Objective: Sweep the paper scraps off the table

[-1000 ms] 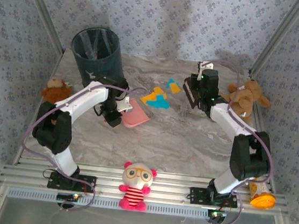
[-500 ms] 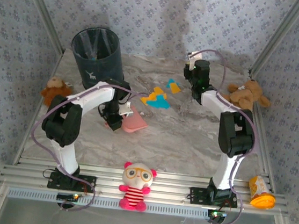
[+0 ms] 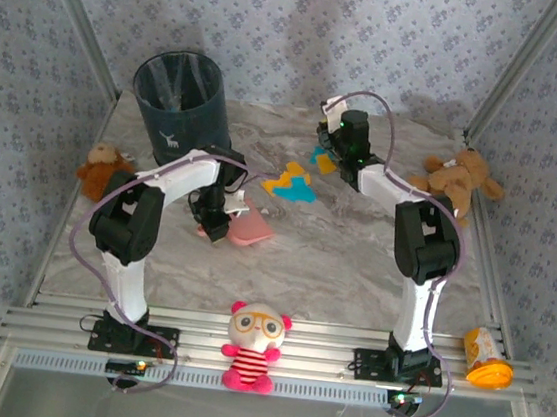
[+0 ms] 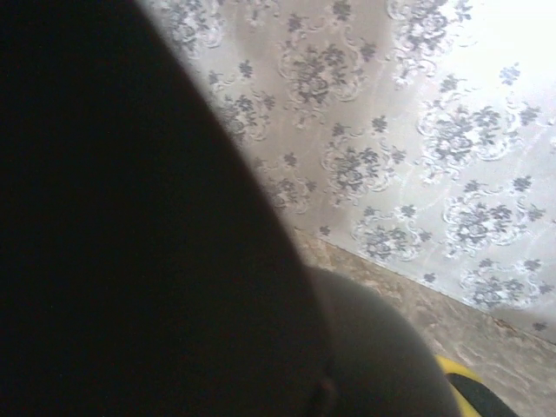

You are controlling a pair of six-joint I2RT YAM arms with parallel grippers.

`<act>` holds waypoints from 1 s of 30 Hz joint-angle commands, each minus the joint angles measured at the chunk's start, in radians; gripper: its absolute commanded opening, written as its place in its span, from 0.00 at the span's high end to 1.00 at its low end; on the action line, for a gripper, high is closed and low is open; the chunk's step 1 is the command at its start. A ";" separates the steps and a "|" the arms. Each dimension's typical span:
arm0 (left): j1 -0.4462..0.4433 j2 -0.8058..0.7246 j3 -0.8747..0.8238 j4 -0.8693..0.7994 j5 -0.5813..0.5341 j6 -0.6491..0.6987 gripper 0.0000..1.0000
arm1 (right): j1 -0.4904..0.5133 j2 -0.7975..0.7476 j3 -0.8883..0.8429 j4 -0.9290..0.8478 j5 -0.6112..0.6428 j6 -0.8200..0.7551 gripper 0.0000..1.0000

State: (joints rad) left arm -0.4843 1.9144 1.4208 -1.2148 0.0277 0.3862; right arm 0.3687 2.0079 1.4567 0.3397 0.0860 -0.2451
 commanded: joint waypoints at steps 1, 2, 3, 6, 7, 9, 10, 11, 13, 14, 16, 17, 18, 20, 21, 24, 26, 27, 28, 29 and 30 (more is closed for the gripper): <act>0.008 0.026 0.032 -0.043 -0.015 -0.004 1.00 | 0.020 0.017 0.016 -0.054 -0.064 -0.005 1.00; 0.009 0.030 0.034 -0.043 -0.017 -0.004 1.00 | 0.029 0.012 0.010 -0.062 -0.073 -0.012 1.00; 0.009 0.035 0.039 -0.042 -0.018 -0.005 1.00 | 0.034 0.010 0.005 -0.068 -0.076 -0.016 1.00; 0.009 0.046 0.049 -0.042 -0.023 -0.009 1.00 | 0.057 -0.015 -0.036 -0.067 -0.100 -0.033 1.00; 0.008 0.049 0.050 -0.040 -0.027 -0.007 1.00 | 0.064 -0.026 -0.052 -0.068 -0.108 -0.039 1.00; 0.009 0.052 0.057 -0.040 -0.030 -0.004 1.00 | 0.076 -0.045 -0.081 -0.066 -0.123 -0.044 1.00; 0.009 0.056 0.062 -0.041 -0.031 -0.004 1.00 | 0.081 -0.054 -0.096 -0.065 -0.131 -0.046 1.00; 0.009 0.059 0.065 -0.041 -0.031 -0.004 1.00 | 0.086 -0.064 -0.108 -0.065 -0.139 -0.045 1.00; 0.007 0.064 0.074 -0.040 -0.033 0.002 1.00 | 0.096 -0.083 -0.130 -0.069 -0.159 -0.046 1.00; 0.007 0.067 0.077 -0.041 -0.034 0.003 1.00 | 0.101 -0.093 -0.142 -0.068 -0.167 -0.042 1.00; 0.005 0.070 0.083 -0.043 -0.032 0.012 1.00 | 0.108 -0.111 -0.160 -0.074 -0.192 -0.032 1.00; 0.004 0.071 0.085 -0.043 -0.033 0.018 1.00 | 0.113 -0.122 -0.170 -0.077 -0.202 -0.027 1.00; 0.000 0.073 0.087 -0.043 -0.033 0.022 1.00 | 0.118 -0.132 -0.178 -0.080 -0.210 -0.023 1.00; -0.003 0.077 0.094 -0.042 -0.037 0.029 1.00 | 0.129 -0.151 -0.197 -0.088 -0.222 -0.018 1.00; -0.004 0.082 0.100 -0.043 -0.037 0.029 1.00 | 0.133 -0.158 -0.203 -0.091 -0.227 -0.016 1.00; -0.004 0.096 0.123 -0.051 -0.041 0.028 1.00 | 0.146 -0.182 -0.224 -0.099 -0.235 -0.014 1.00; -0.009 0.105 0.136 -0.056 -0.045 0.029 1.00 | 0.153 -0.197 -0.237 -0.110 -0.244 -0.010 1.00; -0.011 0.108 0.140 -0.059 -0.047 0.031 1.00 | 0.157 -0.204 -0.243 -0.113 -0.249 -0.004 1.00; -0.014 0.112 0.144 -0.060 -0.048 0.034 1.00 | 0.160 -0.213 -0.251 -0.115 -0.256 0.001 1.00; -0.017 0.115 0.148 -0.061 -0.045 0.037 1.00 | 0.164 -0.220 -0.255 -0.115 -0.262 0.007 1.00; -0.020 0.117 0.148 -0.061 -0.045 0.039 1.00 | 0.168 -0.227 -0.256 -0.114 -0.264 0.010 1.00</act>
State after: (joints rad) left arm -0.4915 2.0132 1.5463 -1.2320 -0.0017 0.4034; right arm 0.5228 1.8080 1.2278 0.3126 -0.1291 -0.2947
